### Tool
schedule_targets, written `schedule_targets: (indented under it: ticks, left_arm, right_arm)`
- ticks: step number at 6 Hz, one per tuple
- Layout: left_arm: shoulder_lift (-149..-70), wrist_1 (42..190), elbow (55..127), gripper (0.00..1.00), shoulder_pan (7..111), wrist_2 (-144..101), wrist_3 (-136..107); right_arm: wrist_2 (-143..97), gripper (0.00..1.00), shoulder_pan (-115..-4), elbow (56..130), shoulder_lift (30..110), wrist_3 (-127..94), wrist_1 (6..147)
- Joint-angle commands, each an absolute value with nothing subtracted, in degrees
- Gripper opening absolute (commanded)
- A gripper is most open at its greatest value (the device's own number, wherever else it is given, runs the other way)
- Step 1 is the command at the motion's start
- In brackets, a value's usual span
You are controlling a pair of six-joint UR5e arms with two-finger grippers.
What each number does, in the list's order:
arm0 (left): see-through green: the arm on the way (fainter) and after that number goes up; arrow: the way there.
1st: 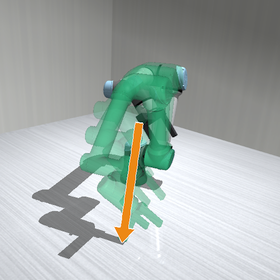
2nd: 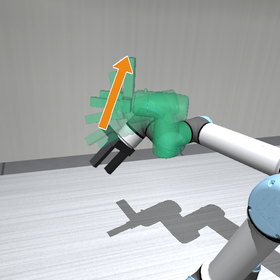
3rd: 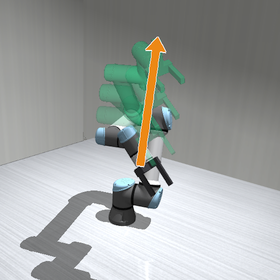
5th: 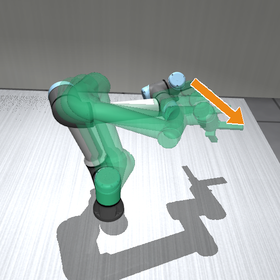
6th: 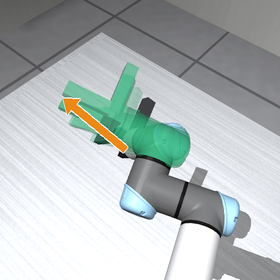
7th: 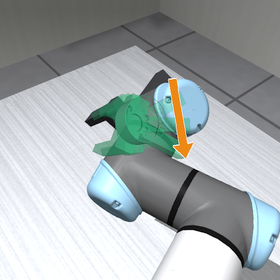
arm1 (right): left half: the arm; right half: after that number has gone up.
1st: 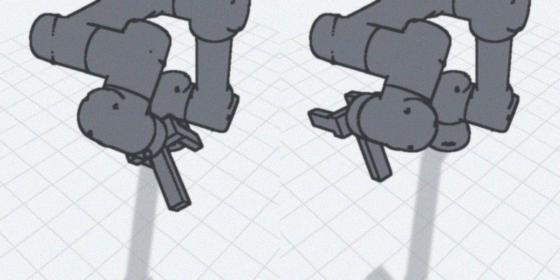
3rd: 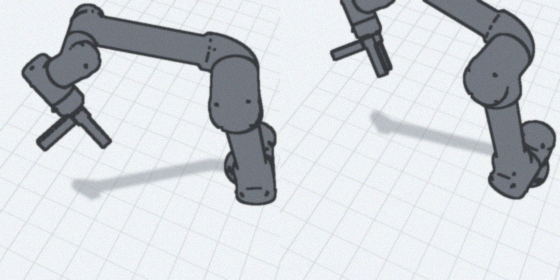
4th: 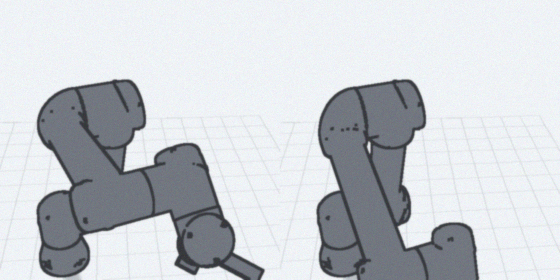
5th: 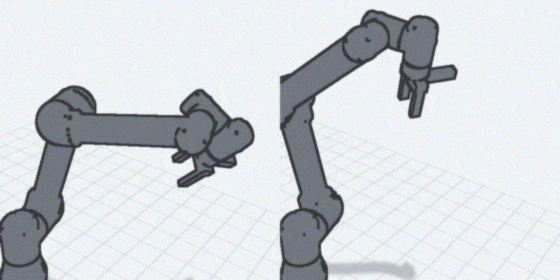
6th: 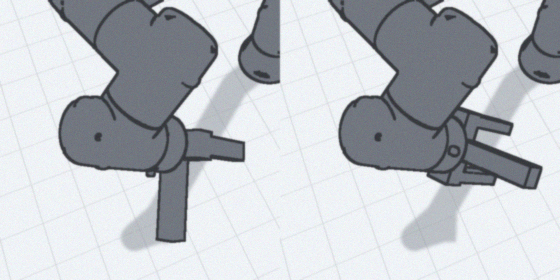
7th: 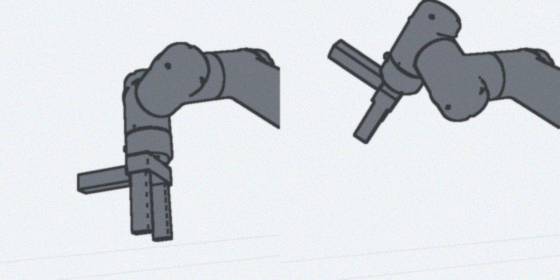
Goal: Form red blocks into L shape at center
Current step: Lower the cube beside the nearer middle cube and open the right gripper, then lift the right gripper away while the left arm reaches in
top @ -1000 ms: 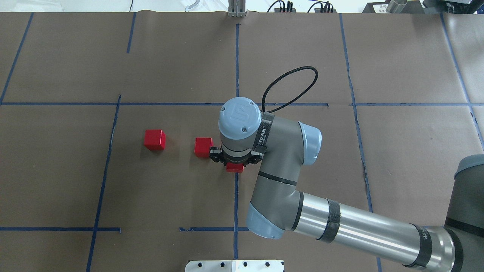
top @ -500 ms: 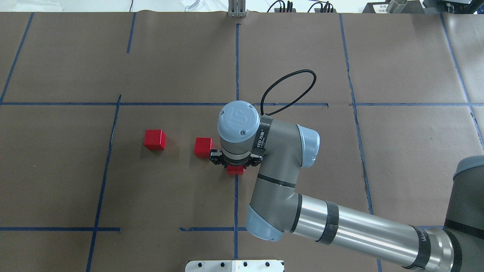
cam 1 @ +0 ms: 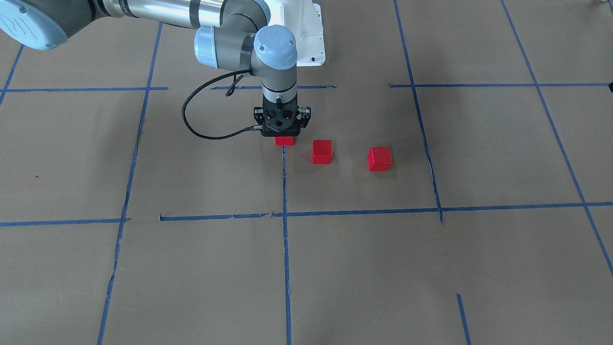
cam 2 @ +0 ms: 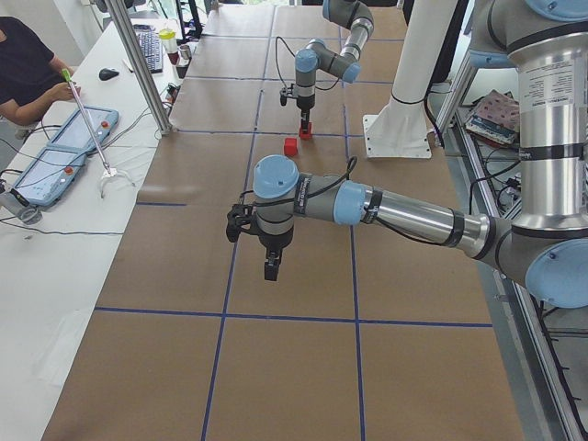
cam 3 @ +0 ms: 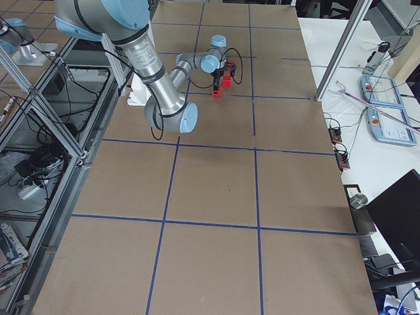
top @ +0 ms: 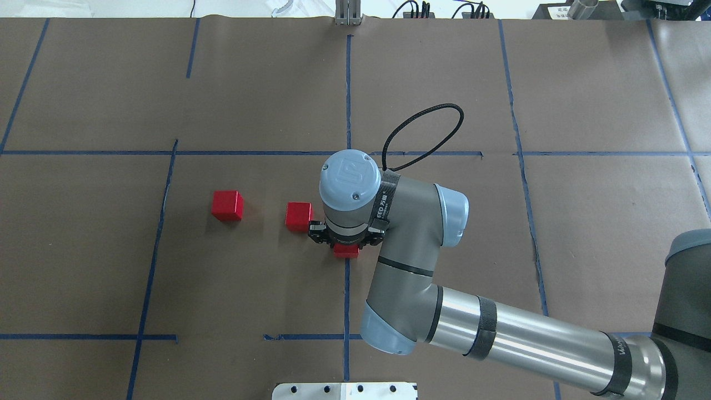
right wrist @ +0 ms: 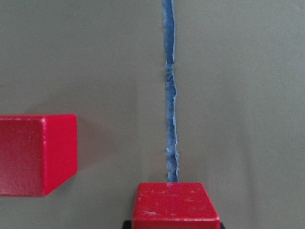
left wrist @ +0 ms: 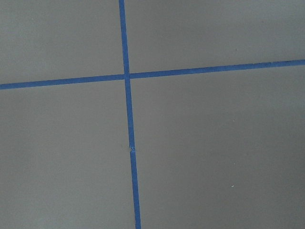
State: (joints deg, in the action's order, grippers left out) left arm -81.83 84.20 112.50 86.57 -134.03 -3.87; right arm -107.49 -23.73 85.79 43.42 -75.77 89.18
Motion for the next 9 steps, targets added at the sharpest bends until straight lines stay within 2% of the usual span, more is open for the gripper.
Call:
schedule_targets:
  ticks: [1,3,5,8,9]
  left_arm:
    - [-81.8,84.1,112.5,1.00,86.6,-134.0,-3.9]
    - [-81.9,84.4,112.4,1.00,86.5,-134.1,-3.7]
    - [-82.6,84.8,112.7,1.00,81.7,-134.3,-5.0]
    - [-86.8,100.0,112.5,1.00,66.8,-137.4,-26.4]
    - [-92.3,104.8,112.5,1.00,60.6,-136.9,-38.5]
  right_arm:
    - [-107.5,1.00,-23.7,85.8,43.4,-75.8,89.1]
    - [-107.7,1.00,-24.3,87.1,43.1,-75.7,89.4]
    - [-111.8,1.00,-29.9,92.7,44.2,-75.8,89.8]
    - [-117.1,1.00,-37.2,105.4,57.8,-74.5,90.0]
    - [-119.2,1.00,-38.7,106.1,59.0,-73.4,90.1]
